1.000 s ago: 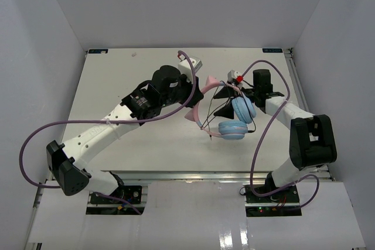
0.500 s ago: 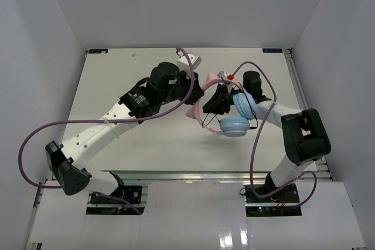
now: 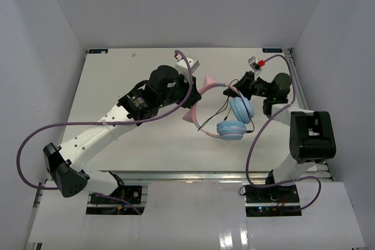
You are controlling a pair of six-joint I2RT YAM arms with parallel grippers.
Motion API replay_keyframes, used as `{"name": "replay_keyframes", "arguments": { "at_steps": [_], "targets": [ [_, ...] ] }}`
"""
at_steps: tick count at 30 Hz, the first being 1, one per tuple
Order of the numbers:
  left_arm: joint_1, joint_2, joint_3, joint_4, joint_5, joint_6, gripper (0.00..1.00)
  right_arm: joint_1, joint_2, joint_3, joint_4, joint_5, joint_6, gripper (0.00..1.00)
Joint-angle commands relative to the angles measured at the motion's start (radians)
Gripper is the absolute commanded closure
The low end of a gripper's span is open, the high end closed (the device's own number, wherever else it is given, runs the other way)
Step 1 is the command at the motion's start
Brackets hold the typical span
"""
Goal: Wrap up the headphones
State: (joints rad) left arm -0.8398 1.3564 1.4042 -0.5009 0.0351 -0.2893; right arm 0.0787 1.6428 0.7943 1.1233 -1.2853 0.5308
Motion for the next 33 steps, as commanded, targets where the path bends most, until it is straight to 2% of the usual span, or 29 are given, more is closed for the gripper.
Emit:
{"name": "replay_keyframes", "arguments": {
  "at_steps": [1, 4, 9, 13, 16, 18, 29, 33],
  "targets": [
    [-0.002, -0.064, -0.013, 0.029, 0.037, -0.037, 1.0, -0.087, 0.067, 0.091, 0.675, 0.012, 0.486, 0.92],
    [-0.002, -0.068, -0.032, 0.019, 0.036, -0.035, 1.0, -0.134, 0.082, 0.139, 0.756, 0.017, 0.588, 0.92],
    [-0.002, -0.069, -0.041, 0.018, 0.048, -0.033, 1.0, -0.167, 0.078, 0.151, 0.67, 0.014, 0.543, 0.92],
    [-0.002, -0.071, -0.023, 0.012, 0.054, -0.033, 1.0, -0.172, 0.019, 0.115, 0.345, 0.04, 0.279, 0.92],
    [-0.002, -0.072, 0.015, -0.01, 0.048, -0.027, 1.0, -0.168, -0.04, 0.107, -0.097, 0.105, -0.098, 0.92],
    [-0.002, -0.072, 0.042, -0.026, 0.04, -0.021, 1.0, -0.165, -0.065, 0.11, -0.276, 0.142, -0.252, 0.92],
    [-0.002, -0.088, 0.147, -0.108, 0.0, 0.007, 1.0, -0.171, -0.087, 0.052, -0.488, 0.371, -0.37, 0.92],
    [-0.002, -0.103, 0.177, -0.126, -0.014, 0.012, 1.0, -0.169, -0.078, 0.043, -0.539, 0.391, -0.411, 0.92]
  ]
}}
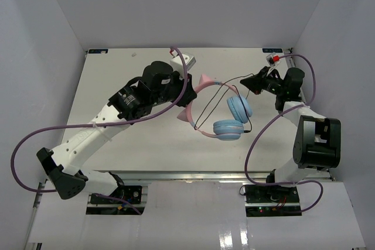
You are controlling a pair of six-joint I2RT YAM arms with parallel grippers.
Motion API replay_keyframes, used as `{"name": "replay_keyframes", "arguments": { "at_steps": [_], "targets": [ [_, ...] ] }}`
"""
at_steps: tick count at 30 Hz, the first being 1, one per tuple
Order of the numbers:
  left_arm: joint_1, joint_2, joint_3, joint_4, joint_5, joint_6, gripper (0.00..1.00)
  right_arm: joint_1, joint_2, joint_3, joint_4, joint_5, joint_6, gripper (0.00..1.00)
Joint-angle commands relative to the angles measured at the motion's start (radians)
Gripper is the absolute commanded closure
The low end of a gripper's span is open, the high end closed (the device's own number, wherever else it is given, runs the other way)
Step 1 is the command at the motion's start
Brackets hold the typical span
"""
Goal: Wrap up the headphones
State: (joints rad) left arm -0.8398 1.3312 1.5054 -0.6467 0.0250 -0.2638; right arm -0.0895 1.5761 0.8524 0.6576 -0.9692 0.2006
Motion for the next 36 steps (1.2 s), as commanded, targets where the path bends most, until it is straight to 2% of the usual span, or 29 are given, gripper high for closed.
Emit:
{"name": "replay_keyframes", "arguments": {
  "at_steps": [1, 8, 11, 17, 26, 32, 36],
  "targets": [
    [-0.002, -0.078, 0.078, 0.016, -0.007, -0.013, 1.0, 0.0, -0.008, -0.015, -0.086, 0.072, -0.092, 0.92],
    [-0.002, -0.058, 0.12, 0.04, -0.009, -0.041, 1.0, 0.077, -0.024, -0.029, -0.226, 0.019, -0.244, 0.92],
    [-0.002, -0.031, 0.144, 0.067, -0.082, -0.077, 1.0, 0.154, -0.058, -0.069, -0.247, 0.007, -0.309, 0.92],
    [-0.002, -0.006, 0.14, 0.175, -0.24, -0.179, 1.0, 0.273, -0.16, -0.169, -0.19, -0.022, -0.319, 0.92],
    [-0.002, -0.025, -0.075, 0.479, -0.466, -0.353, 1.0, 0.309, -0.255, -0.232, 0.056, -0.1, -0.035, 0.9],
    [-0.002, 0.039, -0.086, 0.562, -0.557, -0.403, 1.0, 0.322, -0.293, -0.251, 0.189, -0.108, 0.103, 0.89],
    [-0.001, 0.074, -0.063, 0.572, -0.612, -0.392, 1.0, 0.337, -0.317, -0.261, 0.198, -0.102, 0.112, 0.9]
  ]
}}
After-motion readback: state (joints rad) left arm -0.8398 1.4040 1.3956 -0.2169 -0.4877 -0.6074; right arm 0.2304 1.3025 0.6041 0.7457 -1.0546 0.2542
